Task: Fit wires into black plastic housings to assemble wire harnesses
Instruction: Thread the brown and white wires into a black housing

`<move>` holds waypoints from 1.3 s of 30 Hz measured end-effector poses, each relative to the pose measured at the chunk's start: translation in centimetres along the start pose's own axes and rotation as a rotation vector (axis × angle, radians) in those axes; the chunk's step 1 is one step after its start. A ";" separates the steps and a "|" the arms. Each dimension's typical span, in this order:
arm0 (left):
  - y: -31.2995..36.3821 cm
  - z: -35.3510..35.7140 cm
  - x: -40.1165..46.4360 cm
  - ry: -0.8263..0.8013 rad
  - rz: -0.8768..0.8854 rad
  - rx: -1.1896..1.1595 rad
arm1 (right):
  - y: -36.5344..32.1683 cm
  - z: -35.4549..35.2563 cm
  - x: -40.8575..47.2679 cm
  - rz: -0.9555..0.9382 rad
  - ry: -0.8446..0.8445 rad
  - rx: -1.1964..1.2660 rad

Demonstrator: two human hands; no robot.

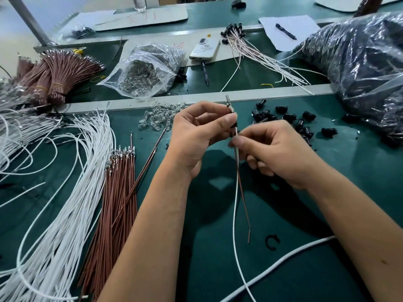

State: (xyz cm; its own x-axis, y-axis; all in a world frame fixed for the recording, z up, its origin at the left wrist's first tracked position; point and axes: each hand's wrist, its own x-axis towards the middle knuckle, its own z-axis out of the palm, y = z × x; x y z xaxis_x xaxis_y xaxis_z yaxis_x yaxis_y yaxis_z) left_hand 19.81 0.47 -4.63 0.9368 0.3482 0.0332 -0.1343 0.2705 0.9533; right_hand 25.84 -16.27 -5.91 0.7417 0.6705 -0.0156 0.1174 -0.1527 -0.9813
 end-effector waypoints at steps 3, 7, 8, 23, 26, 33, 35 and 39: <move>0.0 0.2 -0.1 -0.040 0.014 0.009 | 0.1 0.1 0.2 -0.090 0.106 0.018; 0.0 0.2 -0.2 -0.055 0.022 -0.032 | 0.1 0.0 0.1 -0.099 0.088 0.036; 0.0 0.3 -0.2 -0.057 0.022 -0.040 | 0.0 0.0 0.1 -0.095 0.080 0.054; 0.0 0.5 -0.3 -0.099 -0.014 -0.055 | -0.4 -0.7 0.0 -0.058 0.000 0.198; 0.2 0.4 -0.2 -0.075 -0.006 -0.085 | -0.3 -0.8 -0.1 -0.037 -0.043 0.207; 0.2 0.2 -0.2 -0.092 0.039 -0.081 | -0.1 -0.6 0.0 -0.051 -0.055 0.213; 0.2 0.2 -0.2 -0.105 0.064 -0.095 | -0.1 -0.5 0.0 -0.069 -0.038 0.227; 0.3 0.1 -0.3 -0.117 0.082 -0.116 | -0.1 -0.4 0.0 -0.141 -0.012 0.209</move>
State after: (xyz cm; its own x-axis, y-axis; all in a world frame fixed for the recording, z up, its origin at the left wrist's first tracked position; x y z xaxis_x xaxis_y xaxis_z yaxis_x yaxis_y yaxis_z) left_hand 19.52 0.39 -4.35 0.9516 0.2680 0.1503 -0.2415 0.3497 0.9052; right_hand 26.15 -16.54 -5.74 0.7192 0.6837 0.1235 0.0793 0.0957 -0.9922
